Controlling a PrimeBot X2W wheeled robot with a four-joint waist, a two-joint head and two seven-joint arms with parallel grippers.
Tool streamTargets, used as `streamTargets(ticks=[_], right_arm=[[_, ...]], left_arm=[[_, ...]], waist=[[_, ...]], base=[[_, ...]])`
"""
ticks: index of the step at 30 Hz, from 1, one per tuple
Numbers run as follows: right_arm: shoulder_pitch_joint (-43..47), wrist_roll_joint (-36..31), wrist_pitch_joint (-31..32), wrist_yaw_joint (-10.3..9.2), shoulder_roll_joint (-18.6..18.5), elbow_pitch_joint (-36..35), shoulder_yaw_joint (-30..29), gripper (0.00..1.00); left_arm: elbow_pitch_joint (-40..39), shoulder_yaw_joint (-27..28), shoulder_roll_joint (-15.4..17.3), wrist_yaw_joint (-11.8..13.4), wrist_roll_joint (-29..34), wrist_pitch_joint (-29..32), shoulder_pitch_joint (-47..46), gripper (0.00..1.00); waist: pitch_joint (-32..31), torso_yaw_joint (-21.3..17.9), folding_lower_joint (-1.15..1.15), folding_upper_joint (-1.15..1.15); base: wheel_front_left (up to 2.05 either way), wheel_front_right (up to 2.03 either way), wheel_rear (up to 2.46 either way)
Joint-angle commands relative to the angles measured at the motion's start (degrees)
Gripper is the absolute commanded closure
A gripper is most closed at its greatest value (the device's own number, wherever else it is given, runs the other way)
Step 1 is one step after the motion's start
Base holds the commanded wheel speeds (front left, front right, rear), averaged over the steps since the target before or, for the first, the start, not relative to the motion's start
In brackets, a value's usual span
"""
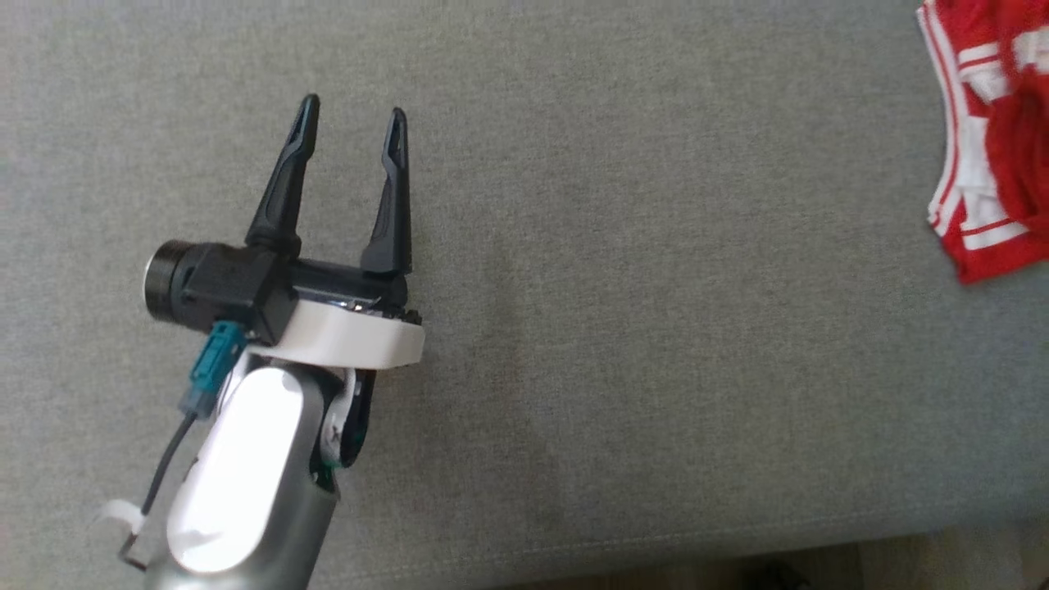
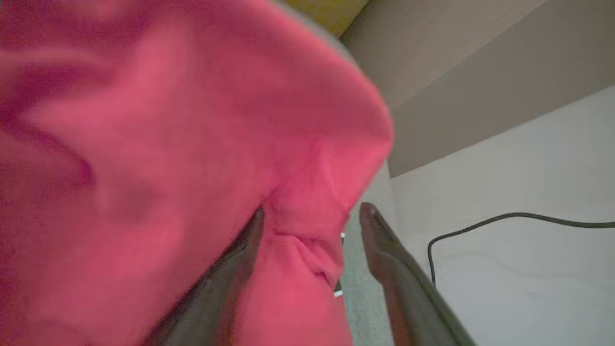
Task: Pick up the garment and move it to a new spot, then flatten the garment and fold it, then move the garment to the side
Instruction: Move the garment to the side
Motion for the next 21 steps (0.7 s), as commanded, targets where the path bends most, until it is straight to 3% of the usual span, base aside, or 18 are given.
streamTargets(ticks=[1, 5, 9, 13, 15, 21], right_arm=[[1.13, -0.81, -2.51, 0.37, -0.15, -1.6, -1.79, 0.0], [2.75, -2.41, -6.39, 0.37, 3.0, -3.94, -6.5, 0.0], [7.51, -3.31, -10.45, 0.37, 8.95, -10.53, -11.95, 0.0], [15.06, -2.79, -12.99, 0.37, 16.4, -21.47, -15.19, 0.0], [21.44, -2.04, -13.27, 0.37, 21.98, -30.7, -15.75, 0.0], [32.23, 0.93, -13.8, 0.37, 30.62, -46.03, -12.34, 0.0]], left_arm=[[-1.53, 1.85, 0.05, -0.21, 0.75, -0.29, 0.25, 0.0], [-0.95, 2.42, 0.05, -0.27, 0.56, -0.29, 1.67, 0.0], [-0.44, 3.18, 0.3, 0.03, 0.51, -0.29, 4.45, 0.0], [-0.16, 4.31, 1.07, 0.63, 0.3, -0.29, 7.47, 0.0], [-0.01, 5.0, 1.77, 1.01, 0.06, -0.29, 9.54, 0.0], [-0.17, 6.5, 3.24, 2.02, -0.56, -0.07, 12.7, 0.0]], waist=[[-1.59, -0.19, 0.0, 0.0], [-4.3, -0.48, 0.0, 0.0], [-8.08, -0.65, 0.0, 0.0], [-11.35, -0.44, 0.0, 0.0], [-13.36, 0.12, 0.0, 0.0], [-16.29, 1.52, 0.0, 0.0]], base=[[0.0, 0.0, 0.0], [0.0, 0.0, 0.0], [0.0, 0.0, 0.0], [0.0, 0.0, 0.0], [0.0, 0.0, 0.0], [0.0, 0.0, 0.0]])
